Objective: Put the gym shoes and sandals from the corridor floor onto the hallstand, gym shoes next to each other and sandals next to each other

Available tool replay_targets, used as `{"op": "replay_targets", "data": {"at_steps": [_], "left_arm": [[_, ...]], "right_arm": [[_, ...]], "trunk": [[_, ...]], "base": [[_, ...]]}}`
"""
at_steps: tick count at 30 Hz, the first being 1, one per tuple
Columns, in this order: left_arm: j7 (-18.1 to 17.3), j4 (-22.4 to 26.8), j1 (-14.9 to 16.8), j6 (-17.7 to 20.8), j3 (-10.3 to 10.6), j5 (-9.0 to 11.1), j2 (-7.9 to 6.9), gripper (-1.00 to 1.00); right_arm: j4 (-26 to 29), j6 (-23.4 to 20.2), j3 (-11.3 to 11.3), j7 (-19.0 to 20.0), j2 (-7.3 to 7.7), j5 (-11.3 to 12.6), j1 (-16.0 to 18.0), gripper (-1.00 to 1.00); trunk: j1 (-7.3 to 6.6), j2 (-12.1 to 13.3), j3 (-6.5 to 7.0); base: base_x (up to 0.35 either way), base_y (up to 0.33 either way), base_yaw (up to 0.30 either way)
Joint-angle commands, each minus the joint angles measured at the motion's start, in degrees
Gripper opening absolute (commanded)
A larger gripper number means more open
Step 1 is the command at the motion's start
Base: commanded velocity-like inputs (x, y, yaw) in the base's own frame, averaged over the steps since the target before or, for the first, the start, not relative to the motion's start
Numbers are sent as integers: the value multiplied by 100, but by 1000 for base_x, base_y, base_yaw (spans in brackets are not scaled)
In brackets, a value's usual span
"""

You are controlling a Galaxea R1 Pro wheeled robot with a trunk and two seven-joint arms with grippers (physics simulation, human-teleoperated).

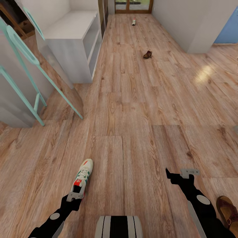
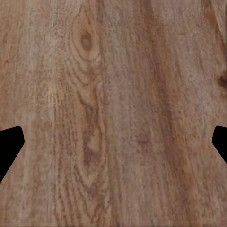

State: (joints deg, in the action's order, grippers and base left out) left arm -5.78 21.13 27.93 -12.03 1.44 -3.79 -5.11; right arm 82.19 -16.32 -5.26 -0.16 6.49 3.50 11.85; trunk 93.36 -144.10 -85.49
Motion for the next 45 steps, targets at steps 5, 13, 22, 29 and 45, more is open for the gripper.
{"op": "replay_targets", "data": {"at_steps": [5, 13, 22, 29, 45], "left_arm": [[7, -4, 2, -25, 14, -36, 1, -100], [7, -4, 2, -27, 14, -34, 4, -100], [7, -4, 2, -27, 14, -34, 10, -100], [7, -4, 2, -27, 6, -34, 19, -100], [23, -4, 2, -35, -14, -29, 19, -100]], "right_arm": [[8, -29, -1, -2, 2, 37, 1, 100], [2, -29, -1, -2, 8, 37, 1, 100], [-1, -29, -1, -2, 10, 35, 1, 100], [-1, -21, 3, -2, 10, 28, 1, 100], [7, -20, 8, -2, 9, 22, 1, 100]], "trunk": [[-14, 6, 108], [-34, 16, 285], [-57, 28, 485], [-75, 38, 640], [-117, 59, 1038]], "base": [[0, 0, 0], [0, 0, 0], [0, 0, 0], [0, 0, 0], [0, 0, 0]]}}
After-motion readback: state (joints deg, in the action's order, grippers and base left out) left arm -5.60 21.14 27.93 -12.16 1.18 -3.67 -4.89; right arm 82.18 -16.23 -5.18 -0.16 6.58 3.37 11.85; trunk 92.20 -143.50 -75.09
